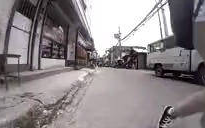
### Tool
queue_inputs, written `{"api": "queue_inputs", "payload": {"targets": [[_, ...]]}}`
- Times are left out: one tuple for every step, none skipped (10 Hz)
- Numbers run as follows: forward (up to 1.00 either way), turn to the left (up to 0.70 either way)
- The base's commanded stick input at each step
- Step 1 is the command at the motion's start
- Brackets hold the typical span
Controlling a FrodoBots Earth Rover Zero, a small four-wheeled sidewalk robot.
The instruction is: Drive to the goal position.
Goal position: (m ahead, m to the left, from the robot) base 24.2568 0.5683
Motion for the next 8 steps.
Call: {"api": "queue_inputs", "payload": {"targets": [[1.00, 0.00], [1.00, 0.00], [1.00, 0.00], [1.00, 0.00], [1.00, 0.00], [1.00, 0.00], [1.00, -0.03], [1.00, -0.27]]}}
